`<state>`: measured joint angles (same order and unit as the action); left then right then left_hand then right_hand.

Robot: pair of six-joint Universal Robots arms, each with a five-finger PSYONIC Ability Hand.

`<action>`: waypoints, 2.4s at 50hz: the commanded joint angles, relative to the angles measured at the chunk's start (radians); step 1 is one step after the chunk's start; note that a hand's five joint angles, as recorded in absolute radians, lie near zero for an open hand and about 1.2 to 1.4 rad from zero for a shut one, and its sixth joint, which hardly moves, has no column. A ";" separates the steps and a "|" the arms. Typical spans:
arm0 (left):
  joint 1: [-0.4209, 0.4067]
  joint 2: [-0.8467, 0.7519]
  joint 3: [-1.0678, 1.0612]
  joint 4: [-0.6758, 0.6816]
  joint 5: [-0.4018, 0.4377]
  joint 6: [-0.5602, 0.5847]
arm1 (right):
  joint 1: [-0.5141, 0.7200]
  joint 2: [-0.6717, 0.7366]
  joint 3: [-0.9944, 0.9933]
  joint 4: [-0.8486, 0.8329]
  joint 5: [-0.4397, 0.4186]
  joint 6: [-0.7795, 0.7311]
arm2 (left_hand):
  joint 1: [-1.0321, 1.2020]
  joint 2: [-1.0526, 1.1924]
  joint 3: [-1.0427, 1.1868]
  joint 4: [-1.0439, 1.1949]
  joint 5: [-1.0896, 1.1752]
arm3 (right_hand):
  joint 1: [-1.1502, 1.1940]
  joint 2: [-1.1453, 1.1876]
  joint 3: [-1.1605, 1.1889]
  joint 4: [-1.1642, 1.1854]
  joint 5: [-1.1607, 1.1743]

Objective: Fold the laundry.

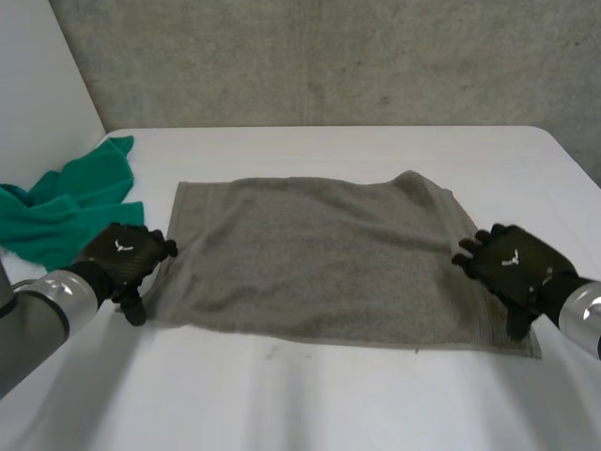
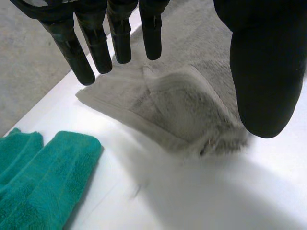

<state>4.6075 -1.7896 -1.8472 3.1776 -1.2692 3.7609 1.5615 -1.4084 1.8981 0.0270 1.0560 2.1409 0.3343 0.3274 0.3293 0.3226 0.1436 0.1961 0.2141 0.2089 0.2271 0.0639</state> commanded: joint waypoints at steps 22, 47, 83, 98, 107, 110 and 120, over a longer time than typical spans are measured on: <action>0.073 -0.175 0.000 0.123 0.099 0.099 | -0.098 0.141 0.098 -0.067 -0.002 0.148 | 0.542 0.549 0.547 0.554 0.558 | 0.238 0.220 0.225 0.207 0.196; 0.074 -0.142 0.014 0.113 0.090 0.082 | -0.090 0.207 0.055 -0.164 0.007 0.162 | 0.939 0.946 0.944 0.951 0.955 | 0.564 0.546 0.551 0.533 0.522; 0.073 -0.106 0.009 0.082 0.088 0.030 | -0.075 0.269 -0.054 -0.210 0.027 0.240 | 1.062 1.069 1.067 1.073 1.078 | 1.200 1.182 1.187 1.169 1.158; 0.079 0.070 -0.041 -0.214 -0.021 0.049 | -0.084 0.166 -0.270 0.429 0.048 0.169 | 1.062 1.069 1.067 1.074 1.078 | 1.200 1.182 1.187 1.169 1.158; 0.071 0.187 -0.139 -0.407 -0.070 0.210 | -0.101 0.135 -0.248 0.723 0.130 -0.120 | 1.062 1.069 1.067 1.074 1.078 | 1.200 1.182 1.187 1.169 1.158; 0.062 0.197 -0.159 -0.412 -0.078 0.249 | -0.124 0.132 -0.243 0.752 0.142 -0.164 | 1.062 1.069 1.067 1.074 1.078 | 1.200 1.182 1.187 1.169 1.158; 0.051 0.110 -0.034 -0.257 -0.096 0.226 | -0.110 0.146 -0.294 0.496 0.134 0.020 | 1.062 1.069 1.067 1.074 1.078 | 1.200 1.182 1.187 1.169 1.158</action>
<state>4.6656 -1.6086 -1.9727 2.8056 -1.3570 4.0127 1.4381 -1.2755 1.6404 0.6884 1.1958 2.0258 1.1041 1.1899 1.1871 1.1965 0.9816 0.9571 1.1689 1.1822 1.1872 0.9827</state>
